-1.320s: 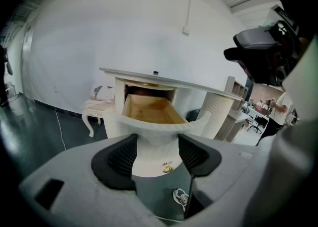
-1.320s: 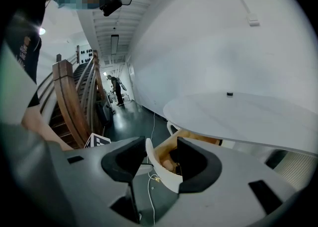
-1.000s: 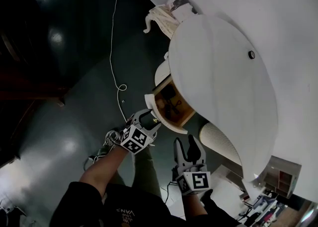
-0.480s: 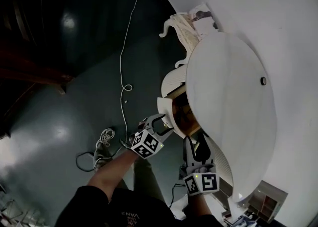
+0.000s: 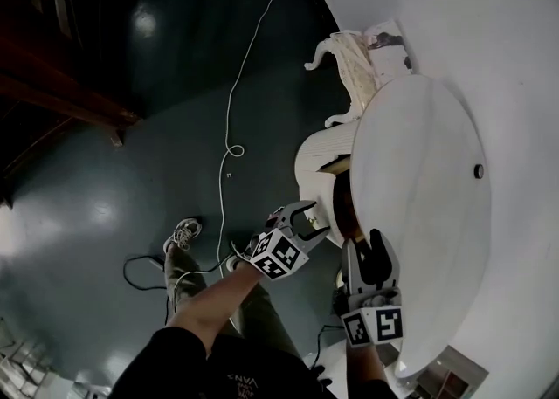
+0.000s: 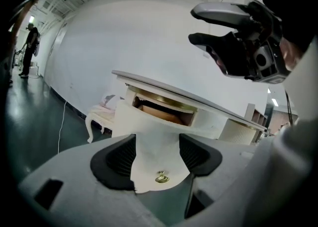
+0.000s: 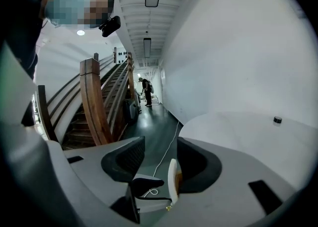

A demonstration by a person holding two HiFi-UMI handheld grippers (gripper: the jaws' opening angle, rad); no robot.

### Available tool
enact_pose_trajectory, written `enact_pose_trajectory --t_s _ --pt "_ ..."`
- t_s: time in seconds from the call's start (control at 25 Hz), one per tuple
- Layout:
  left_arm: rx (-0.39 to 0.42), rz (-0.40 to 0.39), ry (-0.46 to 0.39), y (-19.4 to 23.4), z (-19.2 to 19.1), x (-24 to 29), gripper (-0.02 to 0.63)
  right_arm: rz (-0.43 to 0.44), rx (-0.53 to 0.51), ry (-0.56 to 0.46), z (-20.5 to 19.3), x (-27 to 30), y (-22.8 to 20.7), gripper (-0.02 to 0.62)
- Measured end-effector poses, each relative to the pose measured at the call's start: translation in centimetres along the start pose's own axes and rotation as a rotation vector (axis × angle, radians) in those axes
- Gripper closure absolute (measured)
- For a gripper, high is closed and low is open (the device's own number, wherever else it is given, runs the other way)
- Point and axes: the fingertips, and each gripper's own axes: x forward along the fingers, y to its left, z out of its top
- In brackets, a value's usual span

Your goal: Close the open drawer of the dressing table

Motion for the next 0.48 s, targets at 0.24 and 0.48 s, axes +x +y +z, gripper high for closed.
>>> enact_pose_trajectory --t_s 0.24,0.48 --pt "-0.016 0.024 -0.063 0.0 0.5 1.5 0.337 0.044 -0.004 -0.027 0.4 -0.1 0.0 0.391" --pt "-0.019 0.025 -0.110 0.2 1.4 3.5 0.337 0.036 -0.027 -0.016 -0.1 -0.5 -1.1 0.391"
